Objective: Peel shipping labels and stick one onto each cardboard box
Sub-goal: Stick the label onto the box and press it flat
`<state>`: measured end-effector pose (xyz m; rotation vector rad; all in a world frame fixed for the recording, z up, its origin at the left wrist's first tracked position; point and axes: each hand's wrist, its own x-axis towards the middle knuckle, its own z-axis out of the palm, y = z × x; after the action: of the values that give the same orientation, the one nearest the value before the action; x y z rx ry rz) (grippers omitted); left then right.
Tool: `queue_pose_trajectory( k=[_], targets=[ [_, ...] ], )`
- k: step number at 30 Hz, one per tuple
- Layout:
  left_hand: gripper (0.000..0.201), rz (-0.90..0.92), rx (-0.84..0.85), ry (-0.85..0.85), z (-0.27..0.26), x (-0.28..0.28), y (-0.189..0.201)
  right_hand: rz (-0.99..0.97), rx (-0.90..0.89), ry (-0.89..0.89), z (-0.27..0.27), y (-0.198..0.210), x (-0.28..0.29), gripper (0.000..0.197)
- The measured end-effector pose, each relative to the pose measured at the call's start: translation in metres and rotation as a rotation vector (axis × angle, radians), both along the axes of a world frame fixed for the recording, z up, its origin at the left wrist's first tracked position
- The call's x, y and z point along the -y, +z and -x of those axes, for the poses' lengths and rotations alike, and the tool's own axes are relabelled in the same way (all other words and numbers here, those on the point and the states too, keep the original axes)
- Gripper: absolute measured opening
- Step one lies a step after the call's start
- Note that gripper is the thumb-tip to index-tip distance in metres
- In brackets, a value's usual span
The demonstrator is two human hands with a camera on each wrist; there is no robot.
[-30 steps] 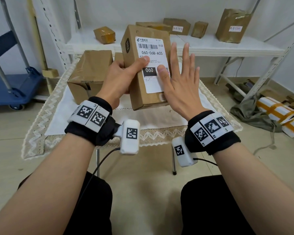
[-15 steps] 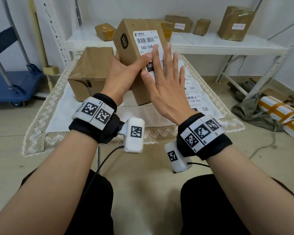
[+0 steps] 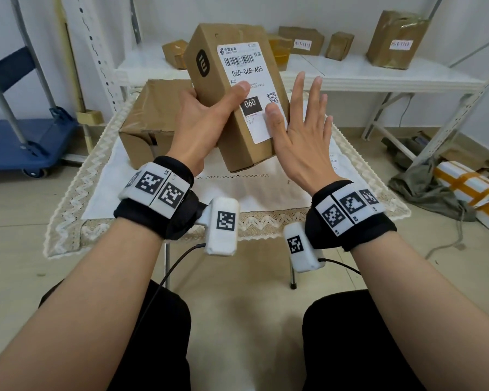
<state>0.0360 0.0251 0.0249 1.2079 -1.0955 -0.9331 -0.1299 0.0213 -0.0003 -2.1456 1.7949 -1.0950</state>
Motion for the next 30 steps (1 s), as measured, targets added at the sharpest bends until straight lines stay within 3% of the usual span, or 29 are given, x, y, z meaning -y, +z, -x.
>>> queue_pose_trajectory(
  k=[5, 8, 23, 30],
  targets=[
    [0.085, -0.006, 0.032, 0.002, -0.001, -0.001, 0.001, 0.074, -0.006, 0.067, -0.01, 0.006, -0.009, 0.075],
    [0.077, -0.004, 0.045, -0.017, 0.003, -0.003, 0.003, 0.07, -0.017, 0.094, -0.014, 0.003, -0.013, 0.075],
    [0.062, -0.044, 0.041, -0.051, 0.005, -0.01, 0.01, 0.019, 0.04, 0.005, 0.004, 0.001, -0.002, 0.074],
    [0.064, -0.062, 0.03, -0.061, -0.001, -0.009, 0.011, -0.002, 0.152, -0.044, 0.014, 0.008, 0.002, 0.073]
  ],
)
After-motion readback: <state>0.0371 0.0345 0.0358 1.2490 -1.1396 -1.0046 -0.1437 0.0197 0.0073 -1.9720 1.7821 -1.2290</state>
